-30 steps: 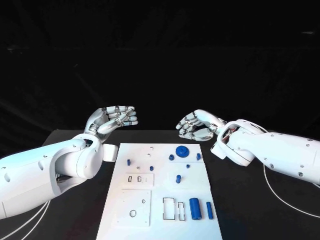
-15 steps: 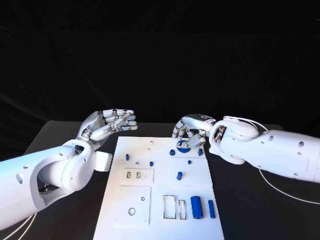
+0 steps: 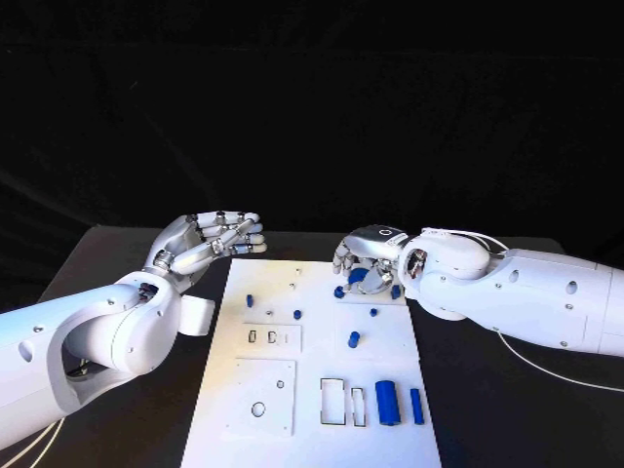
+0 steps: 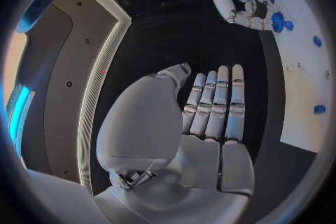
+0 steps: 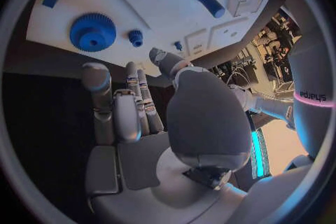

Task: Assemble the parts on the task board

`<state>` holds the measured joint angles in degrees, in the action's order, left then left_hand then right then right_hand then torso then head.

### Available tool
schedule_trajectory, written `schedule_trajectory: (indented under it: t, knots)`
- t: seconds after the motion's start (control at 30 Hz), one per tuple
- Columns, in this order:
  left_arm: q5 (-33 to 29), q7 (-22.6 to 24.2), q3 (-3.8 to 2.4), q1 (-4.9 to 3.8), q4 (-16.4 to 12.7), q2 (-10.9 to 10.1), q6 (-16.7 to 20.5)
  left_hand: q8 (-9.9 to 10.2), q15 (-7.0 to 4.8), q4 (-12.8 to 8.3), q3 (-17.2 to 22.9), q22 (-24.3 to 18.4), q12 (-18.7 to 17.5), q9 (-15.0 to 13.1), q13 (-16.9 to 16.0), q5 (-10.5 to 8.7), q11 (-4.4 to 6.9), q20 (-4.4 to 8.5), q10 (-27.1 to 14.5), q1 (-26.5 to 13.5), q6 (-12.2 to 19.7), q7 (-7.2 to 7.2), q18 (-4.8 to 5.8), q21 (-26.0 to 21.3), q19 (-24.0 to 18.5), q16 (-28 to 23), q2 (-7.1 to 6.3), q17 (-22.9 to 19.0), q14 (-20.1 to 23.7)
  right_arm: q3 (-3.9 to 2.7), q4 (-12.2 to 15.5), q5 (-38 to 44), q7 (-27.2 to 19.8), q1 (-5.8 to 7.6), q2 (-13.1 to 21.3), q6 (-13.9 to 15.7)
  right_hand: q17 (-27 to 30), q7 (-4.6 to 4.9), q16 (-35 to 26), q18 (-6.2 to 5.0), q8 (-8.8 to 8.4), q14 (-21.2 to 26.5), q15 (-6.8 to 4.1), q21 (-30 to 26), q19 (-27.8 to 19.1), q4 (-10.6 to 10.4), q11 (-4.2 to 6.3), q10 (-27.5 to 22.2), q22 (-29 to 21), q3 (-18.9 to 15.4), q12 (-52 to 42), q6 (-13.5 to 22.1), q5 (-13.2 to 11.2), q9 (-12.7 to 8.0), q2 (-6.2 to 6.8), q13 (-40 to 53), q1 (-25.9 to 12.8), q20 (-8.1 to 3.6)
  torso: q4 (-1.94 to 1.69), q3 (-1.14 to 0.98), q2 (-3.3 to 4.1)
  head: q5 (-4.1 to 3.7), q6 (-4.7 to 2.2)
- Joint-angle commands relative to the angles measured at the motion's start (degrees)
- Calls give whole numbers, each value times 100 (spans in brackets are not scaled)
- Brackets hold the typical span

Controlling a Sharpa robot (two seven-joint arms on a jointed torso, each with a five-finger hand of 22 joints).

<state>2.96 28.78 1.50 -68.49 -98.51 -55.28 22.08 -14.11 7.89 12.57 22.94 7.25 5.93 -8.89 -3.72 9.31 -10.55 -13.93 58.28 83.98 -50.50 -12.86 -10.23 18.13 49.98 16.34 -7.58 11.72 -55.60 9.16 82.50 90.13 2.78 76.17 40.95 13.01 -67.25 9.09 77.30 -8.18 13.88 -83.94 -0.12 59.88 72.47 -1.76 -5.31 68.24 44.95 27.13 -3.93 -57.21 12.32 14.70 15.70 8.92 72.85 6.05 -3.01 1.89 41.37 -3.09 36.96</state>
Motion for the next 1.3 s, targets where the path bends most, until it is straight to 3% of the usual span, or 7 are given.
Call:
schedule_trajectory:
  t: [0.03,0.27,0.6,1.3]
  knots:
    - [39,12,-8,-12,-25,-1,-122,-1,3,4,45,-4,-36,6,3,-22,0,-16,23,-23,-1,-92,-24,24,31,-10,-57,9,-32,1,-44,366,195,-14,-39,-221,-67,2,62,67,-35,-275,54,81,50,5,9,-33,103,-47,-7,35,25,8,34,10,29,7,-19,-3,33,-11,9]
    - [39,10,-11,-15,-24,-1,-127,6,8,9,49,-7,-52,10,4,-24,-7,-18,17,-40,8,-103,-22,22,28,-16,-63,13,-28,4,-167,417,211,-87,-152,-212,-158,3,154,79,-42,-283,59,191,62,-8,7,-44,237,-54,-16,38,38,23,2,30,71,14,-37,-15,52,-25,12]
    - [38,-1,-12,-20,-33,-8,-151,10,10,13,51,-10,-61,11,3,-25,-11,-19,15,-50,13,-107,-22,20,26,-20,-65,15,-26,5,-318,451,239,-165,-259,-201,-156,23,176,83,-38,-264,73,241,37,-9,-10,-95,301,-11,-2,15,56,40,-41,29,130,26,-59,-10,84,-42,31]
    - [38,-58,-12,-25,-11,-13,-170,17,16,17,53,-15,-78,15,3,-29,-16,-22,11,-68,23,-113,-21,15,20,-29,-75,20,-20,6,-369,435,217,-191,-308,-208,-373,-16,373,121,7,-293,57,536,97,-110,26,44,689,223,-57,-102,60,107,-173,46,147,29,-92,-11,106,-61,73]
